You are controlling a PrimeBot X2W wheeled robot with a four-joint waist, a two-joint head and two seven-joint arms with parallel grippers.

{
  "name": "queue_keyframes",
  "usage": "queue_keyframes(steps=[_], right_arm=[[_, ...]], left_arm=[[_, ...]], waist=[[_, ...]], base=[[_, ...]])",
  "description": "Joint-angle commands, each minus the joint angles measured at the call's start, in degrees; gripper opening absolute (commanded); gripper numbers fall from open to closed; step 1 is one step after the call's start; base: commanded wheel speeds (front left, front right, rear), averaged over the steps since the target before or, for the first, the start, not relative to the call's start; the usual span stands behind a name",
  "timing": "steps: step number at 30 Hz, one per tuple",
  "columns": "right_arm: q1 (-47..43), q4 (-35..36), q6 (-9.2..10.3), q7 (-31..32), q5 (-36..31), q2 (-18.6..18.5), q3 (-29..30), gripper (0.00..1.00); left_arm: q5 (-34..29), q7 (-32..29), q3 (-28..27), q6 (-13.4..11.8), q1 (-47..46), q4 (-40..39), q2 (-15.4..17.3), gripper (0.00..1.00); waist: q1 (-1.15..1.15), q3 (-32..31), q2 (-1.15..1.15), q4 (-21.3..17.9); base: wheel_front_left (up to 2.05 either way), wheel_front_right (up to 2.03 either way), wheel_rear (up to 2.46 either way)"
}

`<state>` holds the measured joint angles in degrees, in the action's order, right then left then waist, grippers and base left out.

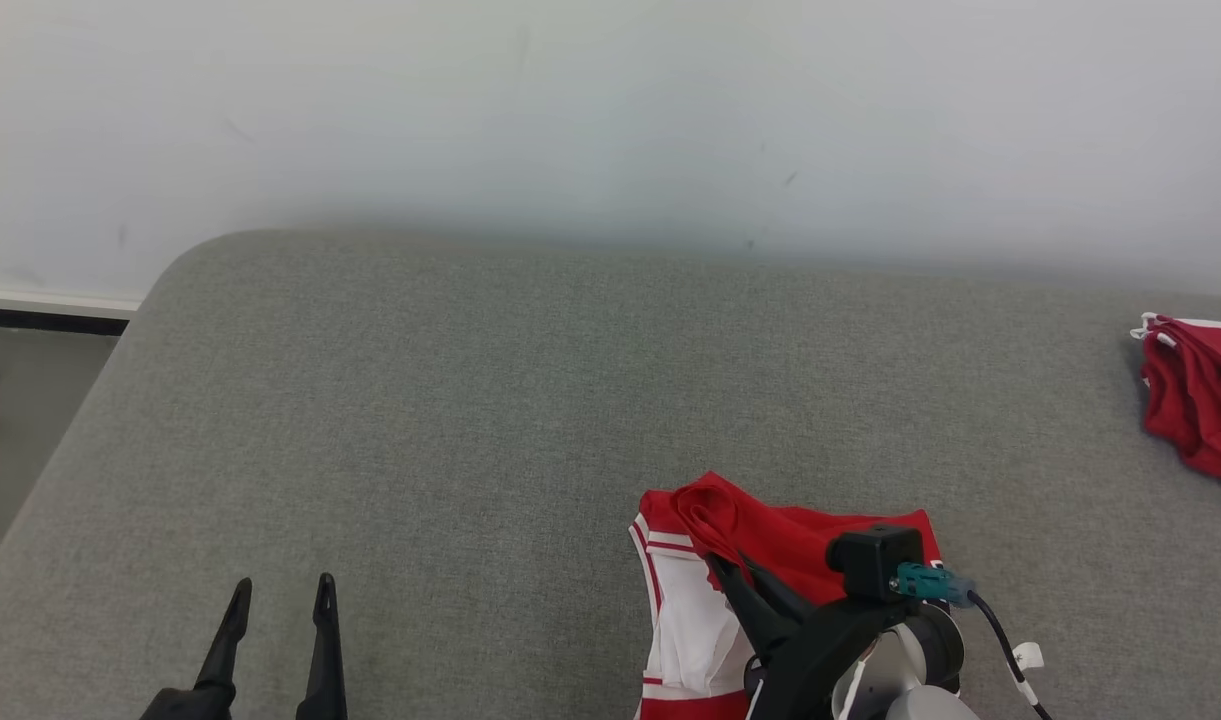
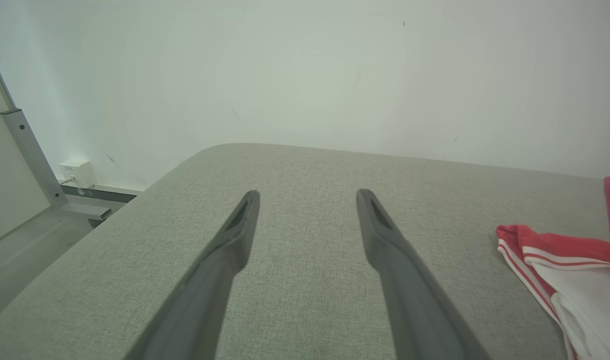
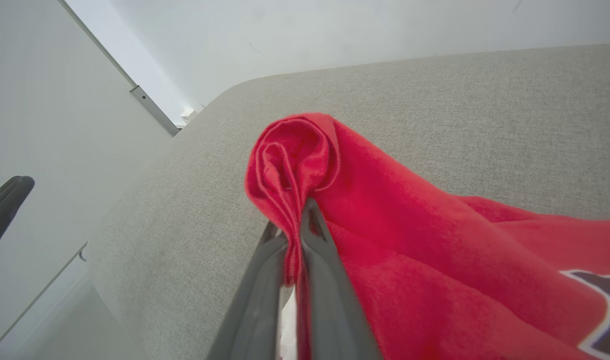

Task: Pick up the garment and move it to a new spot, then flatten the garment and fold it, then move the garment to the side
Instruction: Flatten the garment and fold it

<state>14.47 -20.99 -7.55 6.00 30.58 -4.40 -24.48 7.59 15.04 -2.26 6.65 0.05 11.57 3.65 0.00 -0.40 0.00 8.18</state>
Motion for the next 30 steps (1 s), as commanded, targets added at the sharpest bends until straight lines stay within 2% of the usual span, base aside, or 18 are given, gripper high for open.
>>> queue_keyframes(steps=[1, 2, 6, 12, 23, 25, 30], right_arm=[[0.68, -0.27, 0.14, -0.55, -0.95, 0.32, -0.17, 0.25], [0.81, -0.66, 0.14, -0.81, -0.98, 0.39, -0.22, 1.00], [1.19, -0.23, 0.14, -3.69, -1.93, -0.20, -0.01, 1.00], [1.14, 3.39, 0.14, -8.72, -2.28, -3.04, 2.82, 1.00], [-5.52, 9.47, 0.14, -15.80, -4.45, -8.28, 13.46, 1.00], [-8.41, 10.52, 0.14, -17.24, -4.68, -8.12, 16.31, 1.00], [-12.87, 12.25, 0.14, -18.91, -5.73, -7.35, 18.96, 1.00]], left_arm=[[-0.09, 0.17, -0.07, 0.40, -0.44, 0.20, -0.10, 1.00], [-0.10, 0.17, -0.10, 0.31, -0.50, 0.27, -0.12, 1.00], [-0.09, 0.17, -0.71, 0.32, -0.35, 0.62, 0.01, 1.00], [-0.40, 0.17, -1.16, 0.39, 0.10, 0.53, 0.10, 1.00], [-0.53, 0.17, -2.05, 0.61, 0.92, -0.41, 0.50, 1.00], [-0.63, 0.16, -2.25, 0.65, 1.19, -0.67, 0.45, 1.00], [-0.62, 0.17, -2.77, 0.71, 2.11, -0.99, 0.38, 1.00]], waist=[[0.00, 0.23, 0.00, 0.37], [0.00, 0.28, 0.00, 0.41], [0.00, 0.16, 0.00, -0.29], [0.00, -0.44, 0.00, -2.15], [0.00, -1.31, 0.00, -4.19], [0.00, -1.53, 0.00, -4.59], [0.00, -1.96, 0.00, -5.30]], base=[[0.00, 0.00, 0.00], [0.00, 0.00, 0.00], [0.00, 0.00, 0.00], [0.00, 0.00, 0.00], [0.00, 0.00, 0.00], [0.00, 0.00, 0.00], [0.00, 0.00, 0.00]])
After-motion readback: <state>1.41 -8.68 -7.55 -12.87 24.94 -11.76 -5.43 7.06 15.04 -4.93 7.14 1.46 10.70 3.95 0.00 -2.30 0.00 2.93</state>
